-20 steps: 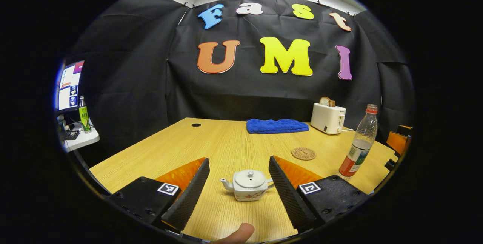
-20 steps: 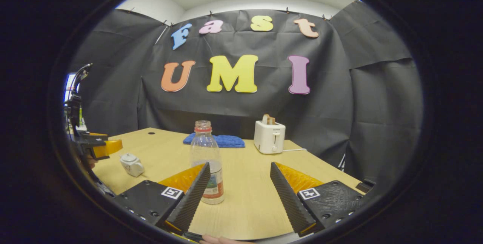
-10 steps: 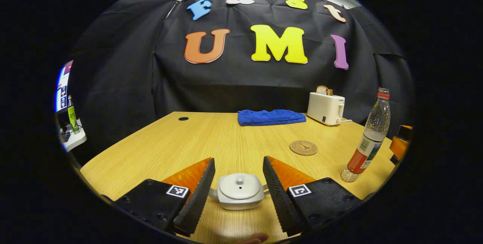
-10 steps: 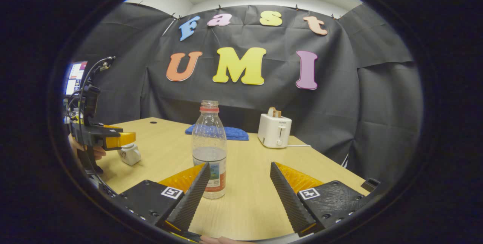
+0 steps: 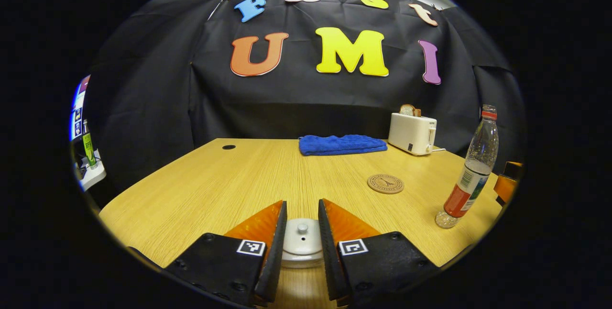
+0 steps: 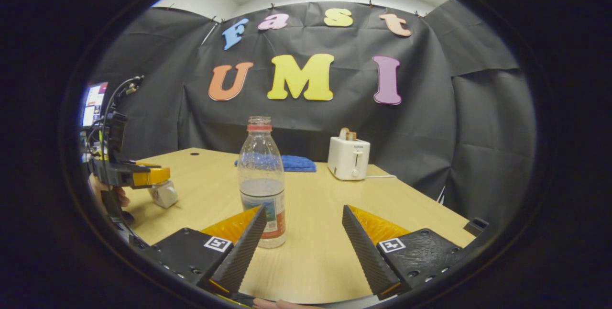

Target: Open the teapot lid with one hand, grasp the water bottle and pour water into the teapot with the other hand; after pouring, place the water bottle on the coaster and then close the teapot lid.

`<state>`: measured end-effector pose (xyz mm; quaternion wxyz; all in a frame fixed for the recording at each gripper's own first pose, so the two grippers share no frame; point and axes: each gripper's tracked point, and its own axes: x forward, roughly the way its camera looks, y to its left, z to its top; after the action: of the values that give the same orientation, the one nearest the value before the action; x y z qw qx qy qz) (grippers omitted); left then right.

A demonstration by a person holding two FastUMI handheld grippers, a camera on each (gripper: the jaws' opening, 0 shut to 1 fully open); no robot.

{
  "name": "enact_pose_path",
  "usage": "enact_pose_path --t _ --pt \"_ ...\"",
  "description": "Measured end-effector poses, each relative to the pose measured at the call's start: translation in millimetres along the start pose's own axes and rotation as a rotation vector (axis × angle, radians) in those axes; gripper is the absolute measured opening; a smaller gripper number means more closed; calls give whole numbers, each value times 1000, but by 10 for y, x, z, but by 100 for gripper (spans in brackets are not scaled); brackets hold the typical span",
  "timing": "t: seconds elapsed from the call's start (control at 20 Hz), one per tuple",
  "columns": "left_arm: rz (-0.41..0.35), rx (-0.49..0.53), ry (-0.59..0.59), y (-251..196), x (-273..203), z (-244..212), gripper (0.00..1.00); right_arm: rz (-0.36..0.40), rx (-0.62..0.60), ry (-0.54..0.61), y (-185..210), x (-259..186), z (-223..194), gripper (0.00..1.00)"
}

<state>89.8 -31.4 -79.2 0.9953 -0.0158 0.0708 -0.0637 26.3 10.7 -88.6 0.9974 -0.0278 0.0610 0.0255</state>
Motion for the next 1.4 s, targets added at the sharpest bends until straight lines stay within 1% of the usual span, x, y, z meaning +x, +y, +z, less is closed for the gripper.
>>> enact_pose_path --t 0.05,0.1,0.15,0.2,0.25,0.3,0.35,0.4,0.45,0.5,0.55,0.6,0.65,0.7,0.8,0.85,0.9,0.95,1.2,1.25,1.3,1.35,1.4 --pt "2 5 0 6 -6 2 39 11 22 7 21 -1 -9 95" --pt "11 10 2 34 -2 -3 37 23 49 21 29 9 -40 95" --pt "9 6 3 41 1 -5 30 37 77 33 51 14 -52 95" --pt "4 4 4 41 -3 3 25 50 98 44 72 30 -73 98" --pt "-3 1 2 15 -1 13 22 69 119 55 81 33 -84 95" --pt "-11 0 -4 0 -4 30 19 88 140 63 90 36 -92 98" --pt "-10 2 -7 4 -14 55 12 99 158 66 94 40 -89 98" --pt "-11 3 -8 0 -18 54 8 113 159 63 132 29 -87 96" --pt "-11 2 -10 14 -5 61 6 121 147 53 144 26 -57 96" --pt "-12 -2 -14 14 -8 90 5 127 132 41 157 12 -48 92" --pt "-20 -3 -20 -4 -17 122 4 135 116 31 185 7 -22 96" --pt "-28 -2 -29 -33 -39 165 4 143 99 24 230 14 -20 96" --pt "-33 2 -40 -49 -70 223 4 145 84 20 263 31 -7 92" --pt "-36 8 -51 -61 -95 287 3 143 70 20 286 48 -10 95" --pt "-50 14 -66 -87 -141 374 3 146 57 26 361 99 -21 95" --pt "-61 10 -72 -106 -171 409 7 145 53 30 391 122 -22 95" --pt "-67 9 -76 -108 -203 429 3 147 50 29 435 140 -16 95" --pt "-70 10 -78 -99 -218 452 3 150 47 29 472 162 -4 92" --pt "-73 12 -82 -13 -338 532 3 157 31 23 597 317 38 92" --pt "-74 14 -87 -7 -359 558 3 157 25 25 620 357 39 95" --pt "-75 14 -93 7 -391 577 0 155 20 26 632 404 29 95" --pt "-73 15 -97 16 -417 593 3 145 13 29 632 463 12 92" --pt "-69 19 -96 44 -430 589 3 133 4 31 633 501 -15 95"
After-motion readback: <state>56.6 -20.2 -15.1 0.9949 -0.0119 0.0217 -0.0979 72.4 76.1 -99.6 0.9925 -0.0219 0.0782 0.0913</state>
